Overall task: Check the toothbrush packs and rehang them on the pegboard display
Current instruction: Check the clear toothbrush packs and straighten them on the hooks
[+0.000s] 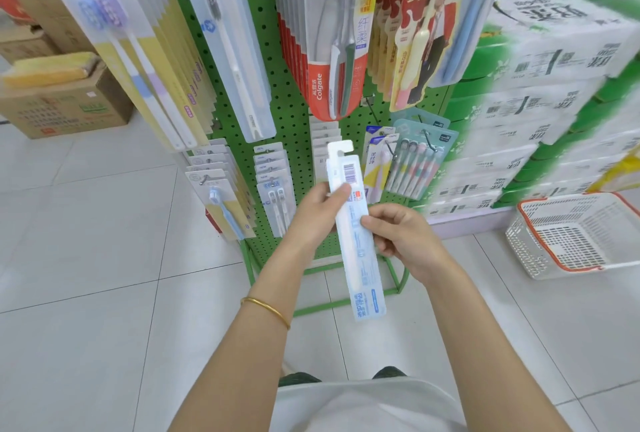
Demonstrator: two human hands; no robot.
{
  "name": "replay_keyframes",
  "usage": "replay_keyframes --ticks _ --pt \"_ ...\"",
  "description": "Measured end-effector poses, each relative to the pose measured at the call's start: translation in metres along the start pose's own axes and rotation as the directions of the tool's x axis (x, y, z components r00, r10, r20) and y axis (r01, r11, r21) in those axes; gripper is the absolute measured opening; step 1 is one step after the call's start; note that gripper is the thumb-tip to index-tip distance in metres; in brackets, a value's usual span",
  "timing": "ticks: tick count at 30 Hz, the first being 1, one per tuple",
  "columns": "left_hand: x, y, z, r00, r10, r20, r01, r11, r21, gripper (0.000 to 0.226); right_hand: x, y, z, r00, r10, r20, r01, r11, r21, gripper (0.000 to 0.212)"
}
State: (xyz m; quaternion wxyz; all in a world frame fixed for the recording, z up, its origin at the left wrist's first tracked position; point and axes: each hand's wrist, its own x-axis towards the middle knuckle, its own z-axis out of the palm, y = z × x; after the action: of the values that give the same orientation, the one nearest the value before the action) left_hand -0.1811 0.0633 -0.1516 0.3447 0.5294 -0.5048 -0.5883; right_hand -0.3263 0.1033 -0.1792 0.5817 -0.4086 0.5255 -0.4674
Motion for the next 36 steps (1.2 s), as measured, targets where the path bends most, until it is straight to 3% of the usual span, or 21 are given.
replay_keyframes --ticks 5,15,18,21,26,32,36 --pt "0.009 0.013 -0.011 0.988 0.056 -0.143 -0.066 0.996 -0.066 0.02 -0.003 -0.003 0.004 0.996 0.024 0.083 -0.021 0.999 -0.045 0.01" --pt "0.011 0.012 -0.015 0.992 0.019 -0.121 -0.036 0.99 -0.134 0.024 -0.002 -0.007 0.006 0.993 0.008 0.12 -0.002 0.999 -0.051 0.01" --pt "0.011 0.007 -0.014 0.999 0.042 -0.03 -0.043 0.998 -0.045 0.018 0.0 -0.005 0.003 0.996 0.001 0.084 -0.002 1.0 0.013 0.005" --pt "0.011 -0.003 -0.011 0.992 0.004 0.124 -0.014 0.997 0.079 0.031 0.003 -0.004 0.001 1.0 -0.015 -0.006 0.016 0.997 0.073 0.003" --pt "0.008 -0.018 -0.009 0.881 -0.192 0.433 -0.009 0.907 0.42 0.034 0.007 -0.006 -0.005 0.979 -0.007 -0.204 0.049 0.978 0.201 0.007" --pt "0.0 -0.022 -0.009 0.78 -0.325 0.534 -0.067 0.805 0.589 0.014 0.009 -0.005 -0.008 0.937 0.004 -0.35 0.099 0.956 0.277 0.019" --pt "-0.001 -0.02 -0.011 0.784 -0.343 0.518 -0.064 0.785 0.616 0.019 0.009 -0.005 -0.008 0.918 0.018 -0.396 0.109 0.949 0.296 0.017"
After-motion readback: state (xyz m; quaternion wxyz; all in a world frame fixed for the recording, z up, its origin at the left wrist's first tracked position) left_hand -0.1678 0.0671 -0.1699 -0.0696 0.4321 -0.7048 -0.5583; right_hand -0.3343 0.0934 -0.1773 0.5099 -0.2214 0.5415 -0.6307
